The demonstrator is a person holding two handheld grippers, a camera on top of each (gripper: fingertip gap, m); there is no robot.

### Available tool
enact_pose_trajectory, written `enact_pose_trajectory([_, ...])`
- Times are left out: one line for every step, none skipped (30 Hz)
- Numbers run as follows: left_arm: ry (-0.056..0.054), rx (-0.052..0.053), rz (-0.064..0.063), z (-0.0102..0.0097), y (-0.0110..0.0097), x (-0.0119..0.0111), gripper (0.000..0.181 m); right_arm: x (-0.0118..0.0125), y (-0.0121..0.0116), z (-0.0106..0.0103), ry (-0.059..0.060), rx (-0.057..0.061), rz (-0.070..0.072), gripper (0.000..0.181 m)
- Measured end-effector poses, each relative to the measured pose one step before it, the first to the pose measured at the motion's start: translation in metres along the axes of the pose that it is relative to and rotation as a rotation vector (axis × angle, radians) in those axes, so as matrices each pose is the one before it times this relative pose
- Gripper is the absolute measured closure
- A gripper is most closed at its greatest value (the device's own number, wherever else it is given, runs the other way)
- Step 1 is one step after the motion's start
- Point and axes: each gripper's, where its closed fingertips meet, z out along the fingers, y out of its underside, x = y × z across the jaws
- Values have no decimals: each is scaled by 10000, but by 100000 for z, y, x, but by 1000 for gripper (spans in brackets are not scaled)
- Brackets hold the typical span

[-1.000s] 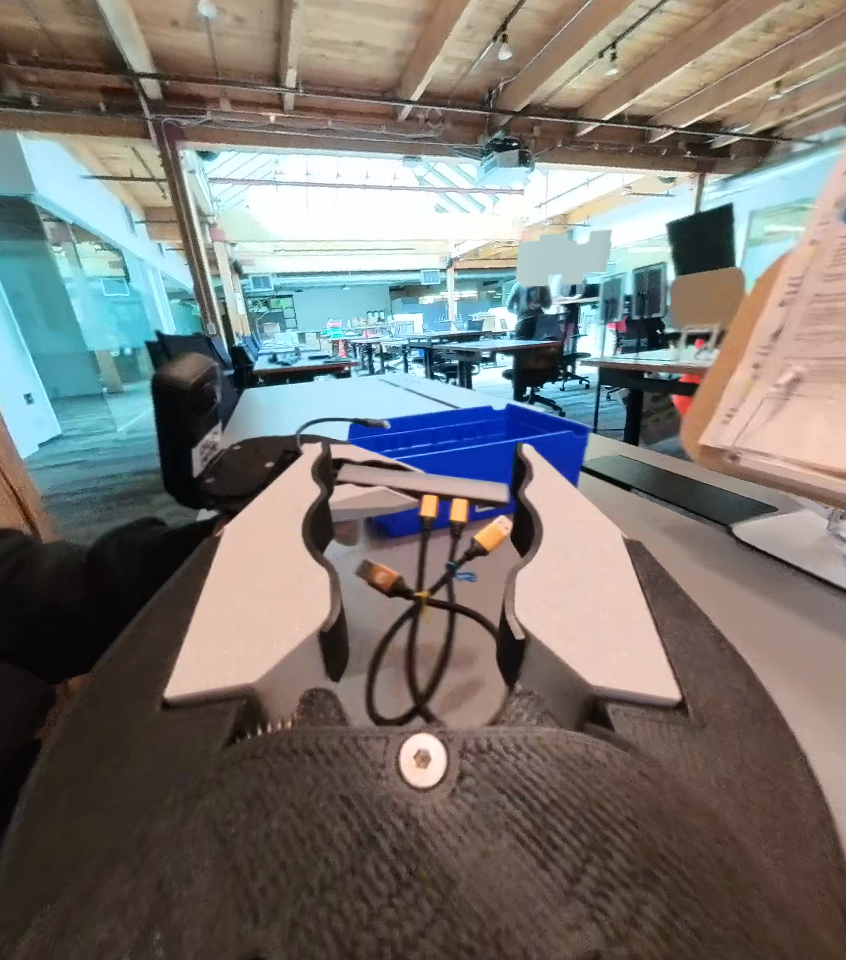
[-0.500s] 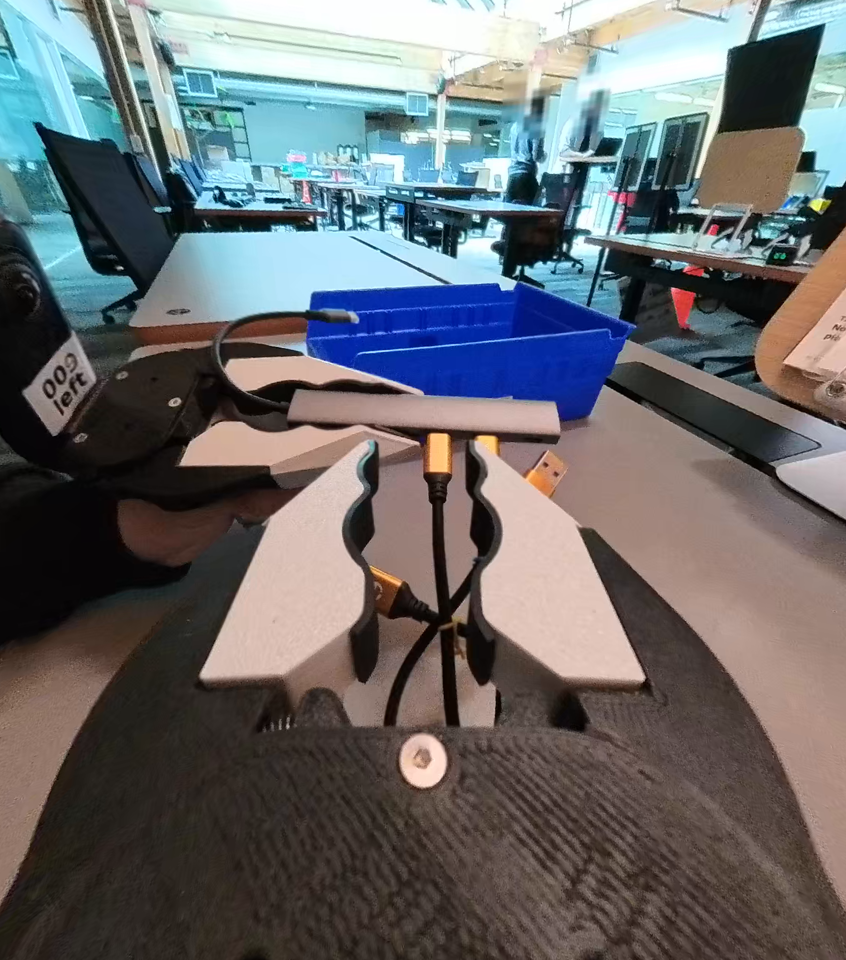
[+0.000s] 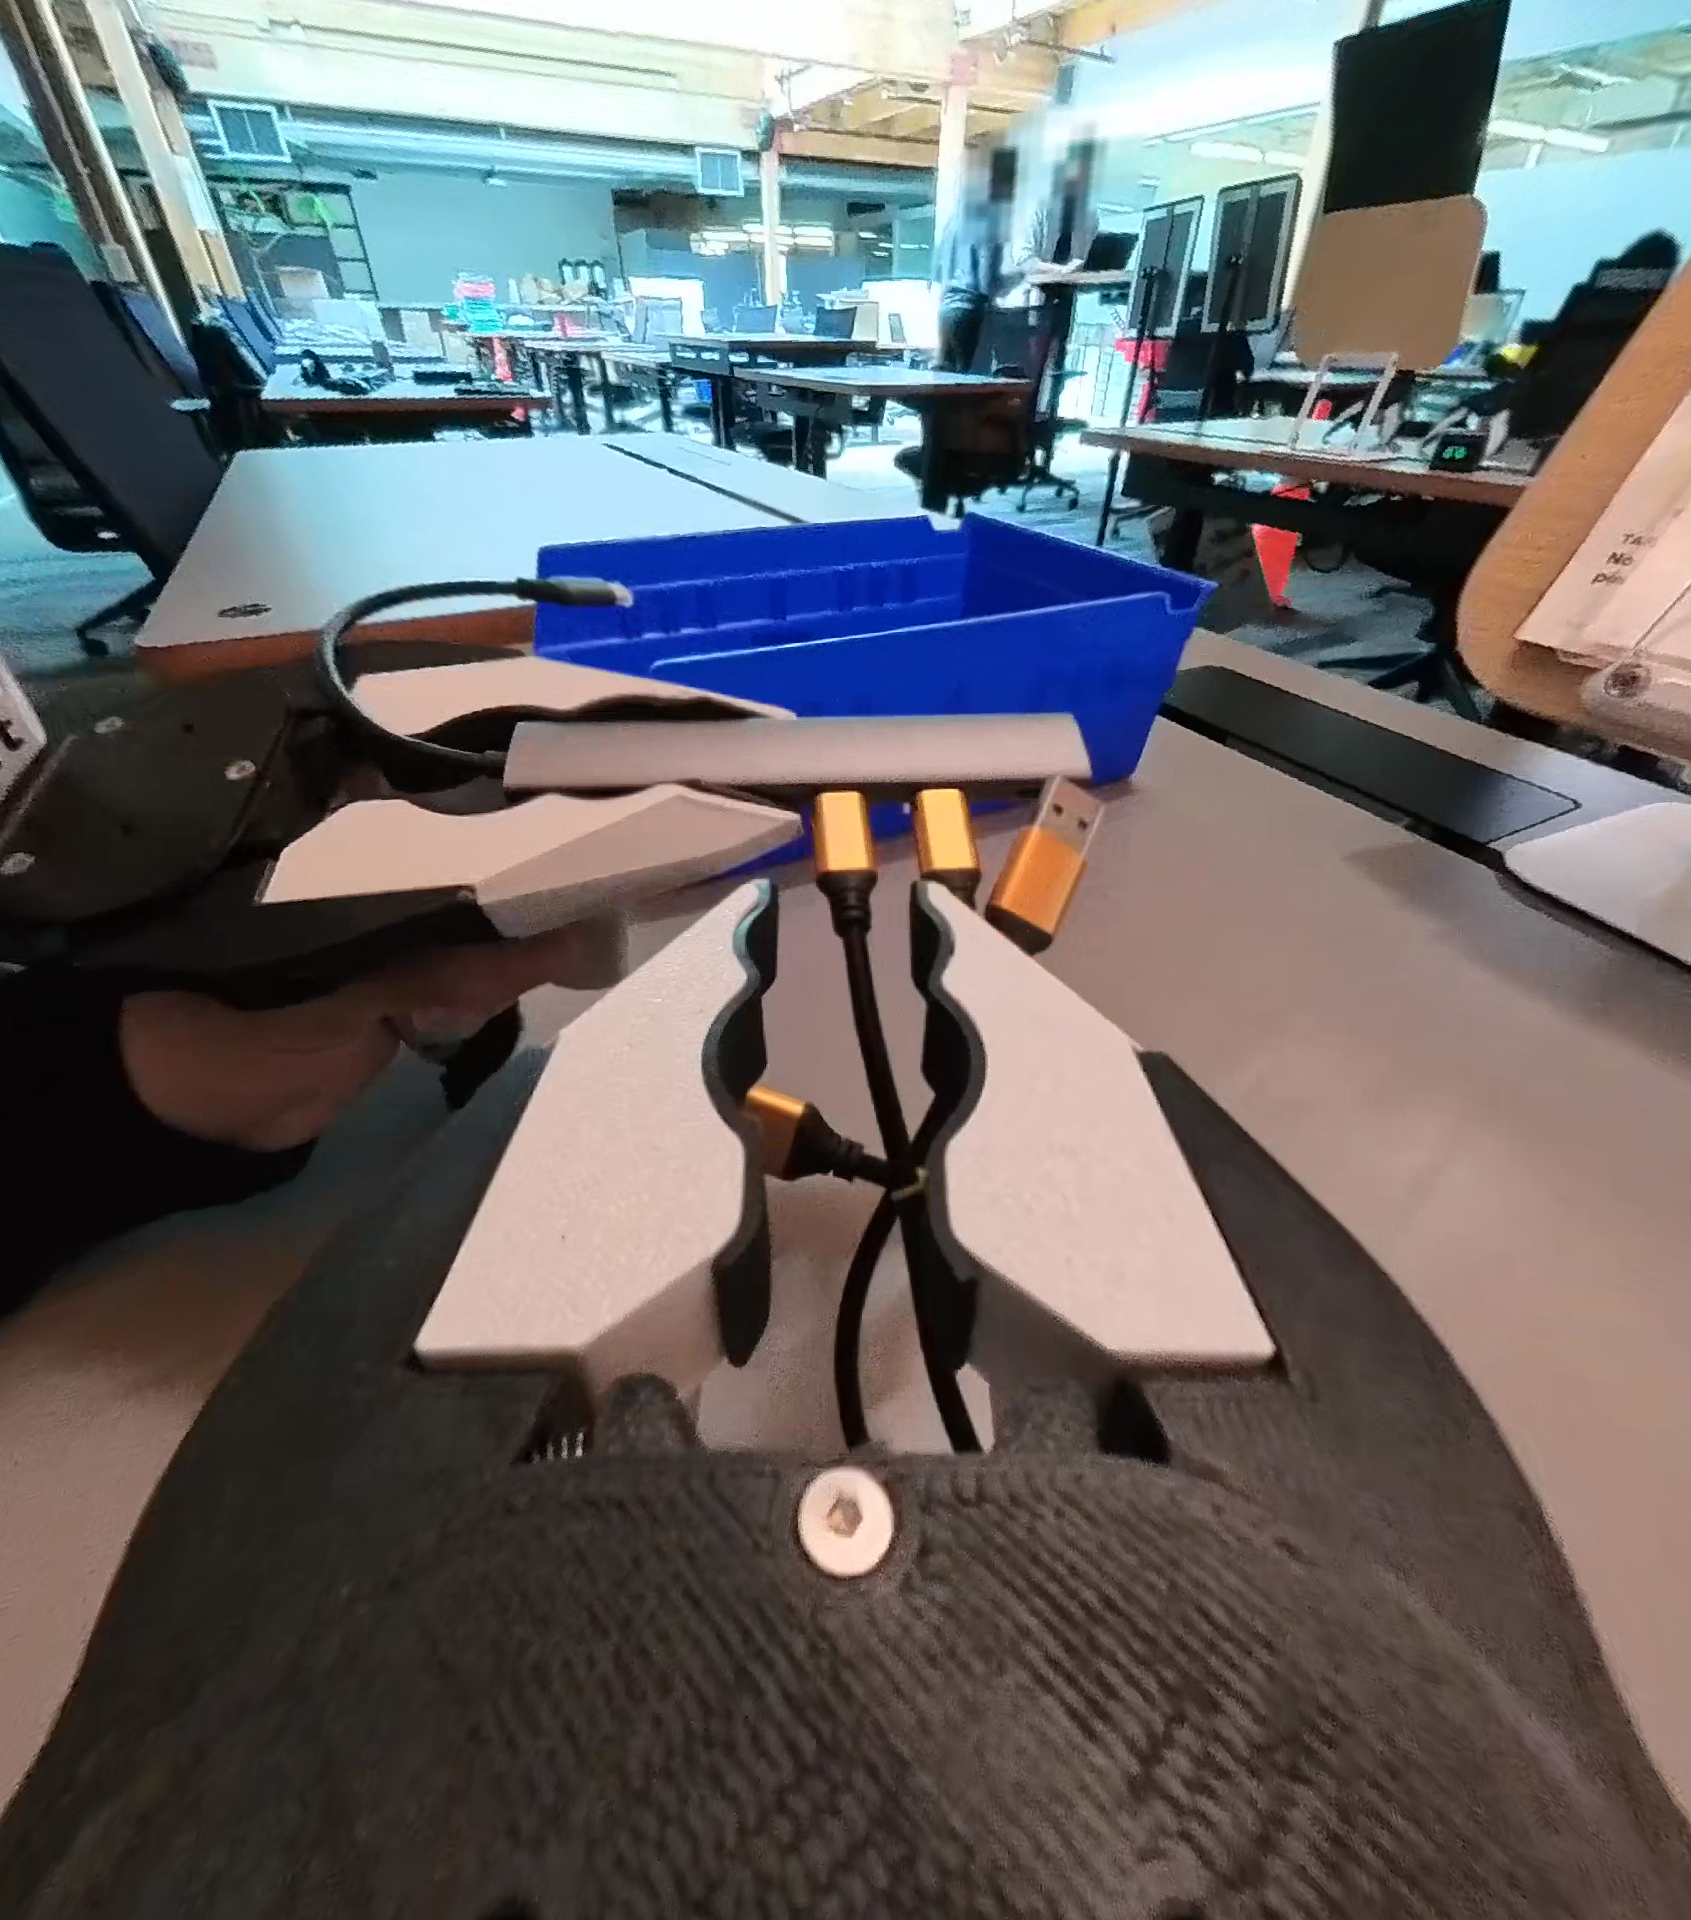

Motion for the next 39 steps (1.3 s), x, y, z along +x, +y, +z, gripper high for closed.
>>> enact_pose_trajectory([40,38,-91,9,-10,8,161,-381,238,-44,-295,-102,111,158])
enact_pose_trajectory([47,31,-97,-4,-9,13,161,-294,79,3,-181,-14,-22,160])
enact_pose_trajectory([26,43,-59,-37,-22,-8,161,-128,-108,109,6,51,-108,160])
enact_pose_trajectory([-8,71,-49,-67,-75,-69,161,-72,-84,144,25,7,-45,160])
enact_pose_trajectory([-38,17,-66,-56,2,-125,161,24,3,204,-11,-53,60,162])
enact_pose_trajectory([-42,-9,-78,-53,78,-143,160,203,-15,202,45,-3,52,167])
enact_pose_trajectory([-2,33,-111,-73,9,-100,161,260,-57,83,48,52,23,173])
enact_pose_trajectory([38,47,-121,-55,-30,-49,161,32,-42,-45,-54,86,125,174])
enact_pose_trajectory([42,22,-116,8,9,11,160,86,-14,-72,-10,115,225,174])
enact_pose_trajectory([30,-22,-87,51,84,43,161,101,141,-2,39,71,106,174])
enact_pose_trajectory([33,-37,-14,25,91,45,160,41,177,76,38,-22,-23,174])
enact_pose_trajectory([100,-3,-13,65,33,148,160,72,42,-29,93,-34,-89,173])
enact_pose_trajectory([118,14,-101,72,0,174,160,-97,-44,-287,132,11,-107,172])
enact_pose_trajectory([80,32,-83,45,-27,142,160,-51,-67,-171,80,61,-48,171])
enact_pose_trajectory([67,2,0,32,13,136,160,40,-29,-95,80,64,18,171])
enact_pose_trajectory([52,-6,16,32,9,129,160,51,-32,-60,54,56,14,171])
enact_pose_trajectory([10,20,-28,8,-48,74,160,5,-52,-50,4,40,5,171])
enact_pose_trajectory([12,29,-36,18,-72,43,160,14,-100,-60,-13,60,24,171])
enact_pose_trajectory([28,24,-43,26,-34,24,160,22,-33,-22,-17,46,38,171])
enact_pose_trajectory([12,-8,-59,35,27,4,160,39,25,41,12,16,37,171])
enact_pose_trajectory([5,-1,-50,23,27,-22,160,8,-68,30,21,56,2,171])
enact_pose_trajectory([21,23,-67,1,-16,-20,160,-12,-73,25,22,68,-36,171])
enact_pose_trajectory([20,6,-69,2,9,-22,160,-3,-25,35,32,40,-12,171])
enact_pose_trajectory([7,-6,-59,-14,42,-35,160,-10,3,54,17,19,22,171])
enact_pose_trajectory([1,9,-35,-17,3,-26,160,-34,-46,19,-8,41,5,171])
enact_pose_trajectory([12,37,-28,-21,-62,0,160,-39,-132,-26,-4,75,-20,171])
enact_pose_trajectory([6,38,-25,-13,-87,13,160,-18,-67,-19,25,50,-36,171])
enact_pose_trajectory([-15,-5,8,2,-6,-1,160,31,5,22,45,26,16,171])
enact_pose_trajectory([-7,-3,-27,3,-2,-15,160,0,-32,30,16,58,76,171])
enact_pose_trajectory([9,14,-93,-7,-14,-35,160,-11,-21,49,3,36,48,171])
enact_pose_trajectory([12,-8,-101,1,40,-39,160,13,-2,49,55,-3,-31,171])
enact_pose_trajectory([5,-2,-95,8,19,-41,160,14,-43,45,86,14,-112,171])
enact_pose_trajectory([2,34,-90,-13,-50,-36,160,-44,-109,10,65,2,-120,171])
enact_pose_trajectory([13,49,-86,-36,-77,-12,160,-53,-124,-23,65,-68,-141,171])
enact_pose_trajectory([6,22,-115,-20,-68,6,160,-38,-120,-39,92,-95,-167,171])
enact_pose_trajectory([-56,-12,-68,-32,-58,-24,160,-79,-73,-11,94,-111,-142,171])
enact_pose_trajectory([-131,10,93,-94,-146,-83,160,-118,-95,8,67,-56,-155,170])
enact_pose_trajectory([-123,50,189,-108,-231,-38,160,-113,-119,-87,55,-18,-162,170])
enact_pose_trajectory([-89,-4,143,-79,-163,62,160,-46,1,-158,21,-92,-100,170])
